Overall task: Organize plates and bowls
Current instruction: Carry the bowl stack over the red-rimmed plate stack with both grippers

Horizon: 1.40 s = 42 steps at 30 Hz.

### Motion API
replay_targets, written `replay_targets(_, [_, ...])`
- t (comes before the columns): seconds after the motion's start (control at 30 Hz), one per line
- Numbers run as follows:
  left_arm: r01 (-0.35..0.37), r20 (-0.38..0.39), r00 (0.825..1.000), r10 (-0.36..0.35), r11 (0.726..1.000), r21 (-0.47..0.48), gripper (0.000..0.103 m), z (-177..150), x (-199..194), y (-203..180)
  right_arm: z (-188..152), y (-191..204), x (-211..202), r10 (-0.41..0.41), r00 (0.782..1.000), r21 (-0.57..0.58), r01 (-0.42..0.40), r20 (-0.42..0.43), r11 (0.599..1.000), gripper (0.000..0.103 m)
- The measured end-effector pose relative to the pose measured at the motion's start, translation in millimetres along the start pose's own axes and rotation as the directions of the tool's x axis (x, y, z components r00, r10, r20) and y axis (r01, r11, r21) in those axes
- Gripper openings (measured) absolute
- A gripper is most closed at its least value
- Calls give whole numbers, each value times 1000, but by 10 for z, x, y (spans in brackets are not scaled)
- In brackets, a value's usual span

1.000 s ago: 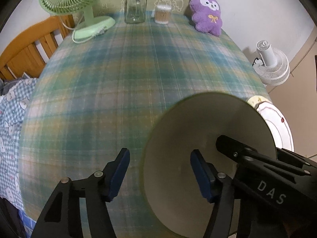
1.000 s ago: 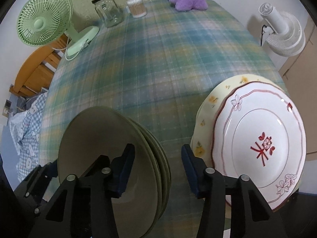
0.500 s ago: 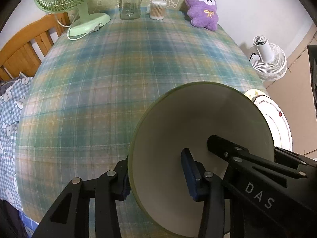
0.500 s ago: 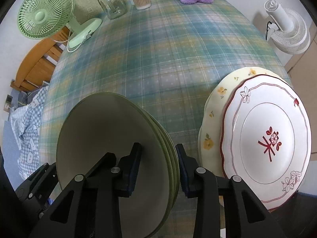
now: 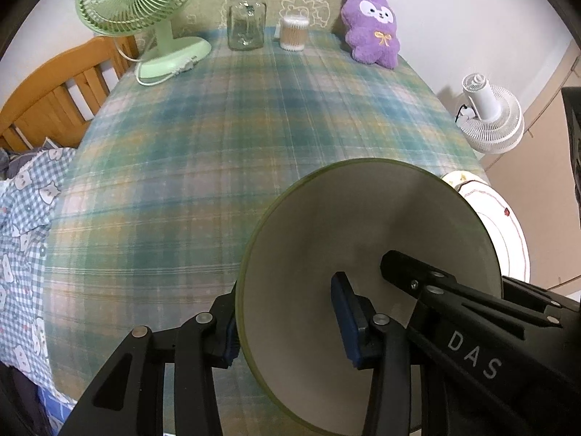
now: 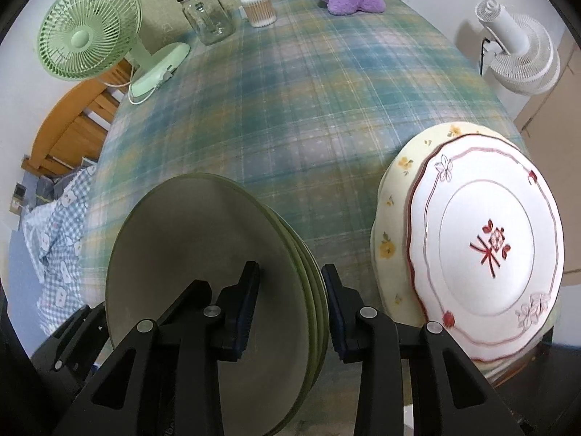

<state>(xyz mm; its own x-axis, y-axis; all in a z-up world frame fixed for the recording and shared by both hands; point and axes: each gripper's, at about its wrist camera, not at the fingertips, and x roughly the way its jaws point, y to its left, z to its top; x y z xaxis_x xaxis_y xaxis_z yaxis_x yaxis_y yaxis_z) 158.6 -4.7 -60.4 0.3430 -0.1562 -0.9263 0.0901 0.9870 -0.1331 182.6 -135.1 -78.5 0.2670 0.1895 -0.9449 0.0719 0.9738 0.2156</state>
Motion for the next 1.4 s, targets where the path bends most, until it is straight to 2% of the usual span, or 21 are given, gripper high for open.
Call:
replay_targets(0.33, [20, 65, 998, -22, 999, 32, 43, -15, -397, 31, -134, 219, -422, -17, 996, 15, 16, 92, 1000, 38])
replay_targets(0.6, [19, 93, 995, -25, 998, 62, 43, -16, -591, -75, -189, 186, -651, -16, 991, 28, 13, 130, 1000, 38])
replay_targets(0.87, [13, 109, 994, -19, 998, 58, 43, 13, -622, -361, -133, -71, -781, -11, 989, 16, 8, 146, 1000, 38])
replay_targets(1.4, [9, 125, 992, -14, 999, 34, 42, 224, -518, -1282, 169, -909, -1019, -29, 986, -23, 34, 164, 999, 38])
